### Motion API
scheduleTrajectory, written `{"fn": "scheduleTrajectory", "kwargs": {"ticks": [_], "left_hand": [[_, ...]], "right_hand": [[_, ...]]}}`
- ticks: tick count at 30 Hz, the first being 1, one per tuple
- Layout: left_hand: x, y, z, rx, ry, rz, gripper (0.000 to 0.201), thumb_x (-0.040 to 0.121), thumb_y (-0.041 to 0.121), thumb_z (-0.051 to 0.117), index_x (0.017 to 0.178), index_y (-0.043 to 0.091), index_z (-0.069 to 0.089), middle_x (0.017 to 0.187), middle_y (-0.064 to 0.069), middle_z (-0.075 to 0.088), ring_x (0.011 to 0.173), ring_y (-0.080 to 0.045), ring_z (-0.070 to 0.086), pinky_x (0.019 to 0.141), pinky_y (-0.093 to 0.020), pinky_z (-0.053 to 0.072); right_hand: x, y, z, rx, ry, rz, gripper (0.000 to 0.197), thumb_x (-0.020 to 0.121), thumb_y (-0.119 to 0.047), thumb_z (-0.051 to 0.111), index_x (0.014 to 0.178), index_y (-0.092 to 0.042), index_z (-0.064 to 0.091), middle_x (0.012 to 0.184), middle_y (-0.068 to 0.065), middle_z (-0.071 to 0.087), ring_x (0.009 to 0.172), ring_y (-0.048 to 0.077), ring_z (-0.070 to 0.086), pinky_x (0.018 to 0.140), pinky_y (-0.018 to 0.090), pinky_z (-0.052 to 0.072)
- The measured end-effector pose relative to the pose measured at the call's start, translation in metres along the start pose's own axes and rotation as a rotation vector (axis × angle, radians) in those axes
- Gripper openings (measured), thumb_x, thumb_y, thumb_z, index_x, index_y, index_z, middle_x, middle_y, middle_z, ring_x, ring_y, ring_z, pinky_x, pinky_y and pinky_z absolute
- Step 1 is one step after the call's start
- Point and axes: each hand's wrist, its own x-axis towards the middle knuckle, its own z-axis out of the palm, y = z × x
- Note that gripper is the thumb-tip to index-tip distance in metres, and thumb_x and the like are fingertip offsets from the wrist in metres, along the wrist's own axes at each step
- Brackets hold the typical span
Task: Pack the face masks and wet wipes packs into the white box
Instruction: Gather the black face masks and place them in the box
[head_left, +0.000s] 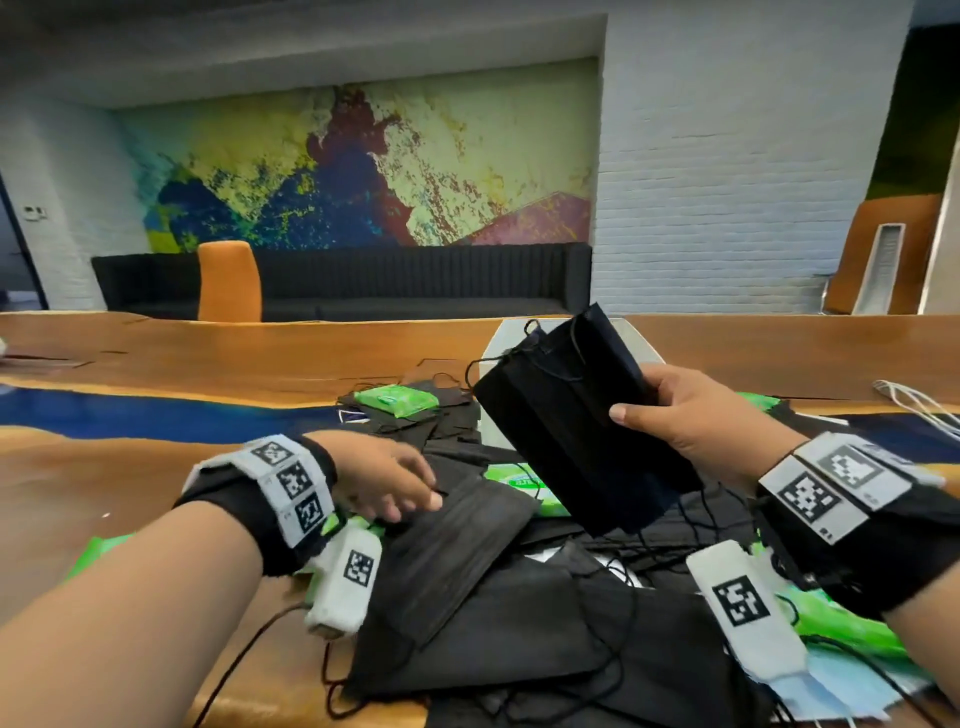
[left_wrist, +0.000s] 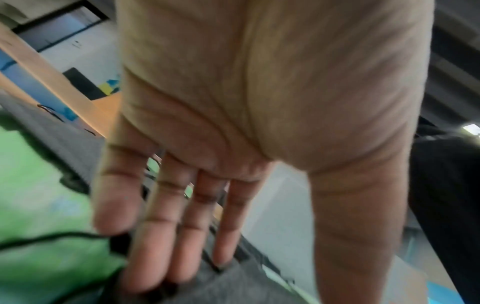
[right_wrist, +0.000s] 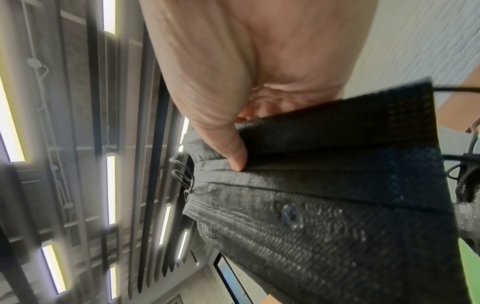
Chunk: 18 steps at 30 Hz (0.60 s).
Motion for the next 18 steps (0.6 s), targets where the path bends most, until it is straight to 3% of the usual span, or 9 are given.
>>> {"fn": "scheduleTrajectory", "kwargs": {"ticks": [2,5,8,11,14,15,18], "left_hand": [[0.005,-0.001,0.011,0.172,-0.048,-0.062,0.043,0.084,0.042,0.069,0.119,0.022,0.052,0.113,-0.003,0.058,0.083,-0.012,0.060,0.068,-0.025,0.052],[0.013,0.003,0.022,0.413,0.014,-0.115,0.056,0.073,0.056,0.073,0.115,0.023,0.058,0.117,-0.001,0.063,0.094,-0.014,0.063,0.081,-0.029,0.052],[0.014,0.011,0.027,0.536,0.077,-0.118,0.046,0.072,0.057,0.072,0.099,0.020,0.063,0.099,0.002,0.063,0.085,-0.014,0.054,0.069,-0.026,0.041],[0.015,0.013,0.021,0.437,0.099,-0.042,0.027,0.080,0.043,0.070,0.080,0.020,0.056,0.087,0.000,0.060,0.081,-0.018,0.055,0.070,-0.027,0.040],[0.010,0.018,0.006,0.098,0.074,0.065,0.022,0.079,0.024,0.071,0.096,0.012,0.066,0.104,-0.011,0.070,0.100,-0.029,0.066,0.093,-0.038,0.051],[0.004,0.022,0.001,-0.011,0.067,0.111,0.016,0.083,0.017,0.067,0.098,0.011,0.065,0.105,-0.012,0.070,0.100,-0.029,0.067,0.093,-0.038,0.052],[-0.009,0.035,-0.010,-0.253,0.108,0.260,0.010,0.094,0.007,0.053,0.098,0.012,0.060,0.095,-0.008,0.069,0.083,-0.019,0.069,0.075,-0.027,0.056]], "right_hand": [[0.000,-0.001,0.003,-0.016,-0.006,0.007,0.022,0.091,-0.004,0.057,0.099,-0.022,0.067,0.101,0.003,0.072,0.098,0.017,0.066,0.100,0.043,0.046],[-0.001,-0.003,0.006,-0.026,-0.027,0.020,0.020,0.092,-0.005,0.056,0.101,-0.020,0.067,0.102,0.004,0.072,0.099,0.018,0.067,0.099,0.042,0.047],[-0.001,-0.002,0.004,-0.029,-0.025,0.017,0.020,0.092,-0.006,0.056,0.104,-0.018,0.066,0.104,0.007,0.071,0.102,0.021,0.066,0.100,0.045,0.046],[-0.002,0.004,0.000,-0.037,-0.006,0.017,0.019,0.091,-0.008,0.058,0.103,-0.021,0.067,0.103,0.004,0.072,0.102,0.020,0.066,0.100,0.047,0.045],[-0.001,0.009,-0.006,0.010,0.026,0.020,0.021,0.091,-0.007,0.058,0.099,-0.023,0.068,0.103,0.005,0.072,0.102,0.023,0.066,0.100,0.049,0.045],[0.000,0.010,-0.007,0.027,0.037,0.018,0.021,0.091,-0.006,0.058,0.098,-0.024,0.068,0.103,0.005,0.072,0.102,0.024,0.066,0.100,0.049,0.045],[0.002,0.012,-0.009,0.087,0.059,0.007,0.022,0.091,-0.003,0.057,0.098,-0.022,0.068,0.105,0.007,0.071,0.103,0.025,0.065,0.101,0.048,0.045]]}}
